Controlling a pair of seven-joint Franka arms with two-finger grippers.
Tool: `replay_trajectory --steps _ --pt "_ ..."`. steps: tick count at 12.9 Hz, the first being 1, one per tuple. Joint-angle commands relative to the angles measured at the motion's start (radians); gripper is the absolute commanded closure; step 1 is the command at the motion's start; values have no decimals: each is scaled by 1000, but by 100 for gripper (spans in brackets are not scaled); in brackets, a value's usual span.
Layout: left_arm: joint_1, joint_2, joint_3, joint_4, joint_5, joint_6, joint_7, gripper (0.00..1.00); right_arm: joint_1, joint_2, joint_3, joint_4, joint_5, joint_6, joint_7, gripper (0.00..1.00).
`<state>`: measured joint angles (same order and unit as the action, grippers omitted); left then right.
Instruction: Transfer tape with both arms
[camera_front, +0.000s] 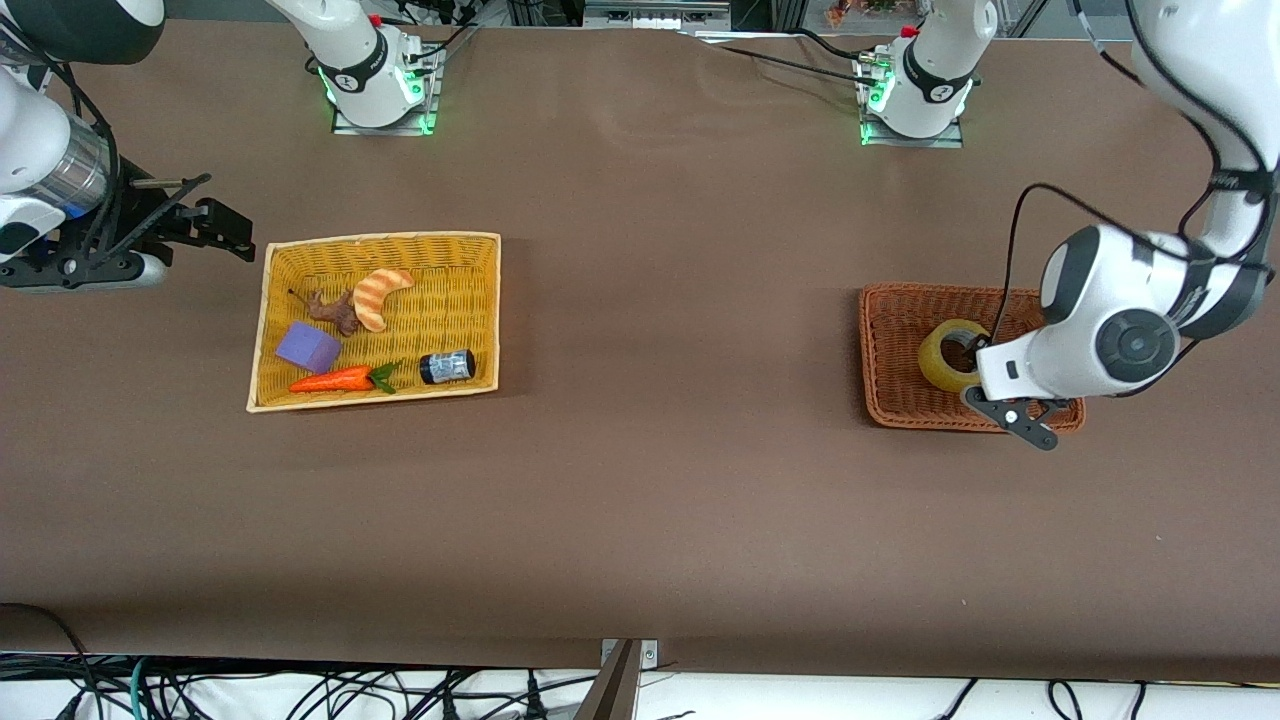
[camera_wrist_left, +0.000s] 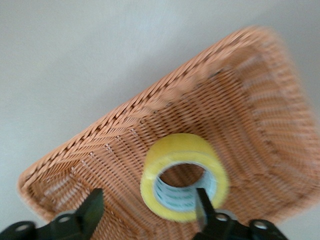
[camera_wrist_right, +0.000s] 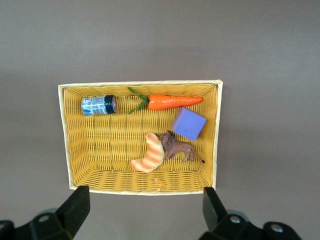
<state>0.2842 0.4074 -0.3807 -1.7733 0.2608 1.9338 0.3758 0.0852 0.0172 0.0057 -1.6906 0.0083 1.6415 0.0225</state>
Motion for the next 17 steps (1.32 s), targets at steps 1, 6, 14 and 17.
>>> replay_trajectory --steps 1,6,14,17 --pt "1 -85 -47 125 -77 -166 -27 0 -2 1 0 14 21 -8 -18 0" --pt "-2 -123 -93 422 -90 -423 -172 0 -1 0 0 20 9 -5 -19 0" --pt "-275 -427 301 74 -328 -166 -330 0 -1 -3 0 22 7 1 -19 0" --pt "-306 -438 364 63 -311 -179 -324 0 -1 -3 0 23 7 3 -21 0"
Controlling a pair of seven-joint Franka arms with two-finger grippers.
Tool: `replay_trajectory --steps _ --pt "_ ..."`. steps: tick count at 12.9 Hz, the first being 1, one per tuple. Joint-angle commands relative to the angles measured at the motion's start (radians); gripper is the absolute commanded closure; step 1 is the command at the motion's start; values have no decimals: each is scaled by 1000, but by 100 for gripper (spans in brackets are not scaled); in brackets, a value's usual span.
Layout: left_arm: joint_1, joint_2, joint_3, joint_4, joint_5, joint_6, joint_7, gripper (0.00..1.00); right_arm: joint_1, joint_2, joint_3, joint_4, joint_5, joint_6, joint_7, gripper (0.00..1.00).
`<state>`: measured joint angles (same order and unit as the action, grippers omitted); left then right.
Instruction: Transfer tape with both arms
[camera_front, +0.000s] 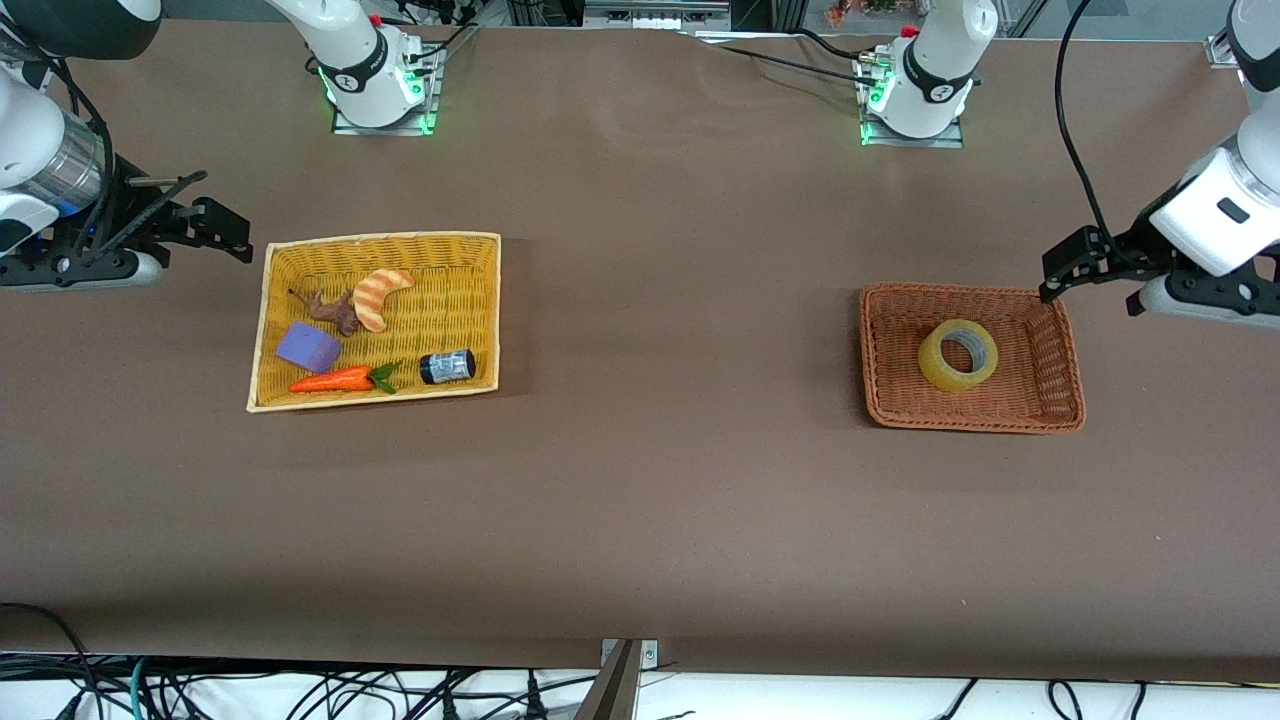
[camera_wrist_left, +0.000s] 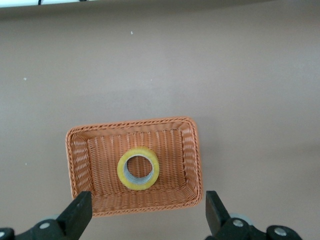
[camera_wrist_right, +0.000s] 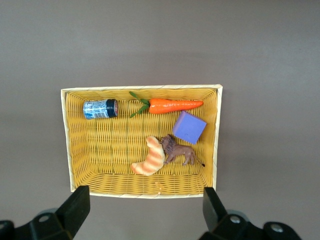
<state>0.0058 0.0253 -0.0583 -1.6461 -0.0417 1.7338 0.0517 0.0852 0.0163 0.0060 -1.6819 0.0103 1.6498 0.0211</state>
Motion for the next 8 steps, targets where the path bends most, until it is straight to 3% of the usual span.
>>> replay_trajectory --steps 1,8 --pt "-26 -50 41 -57 -9 14 -1 0 -1 -3 0 14 5 -5 -20 0" --pt "-26 -41 31 -37 17 -22 -4 0 -1 -3 0 14 5 -5 -20 0"
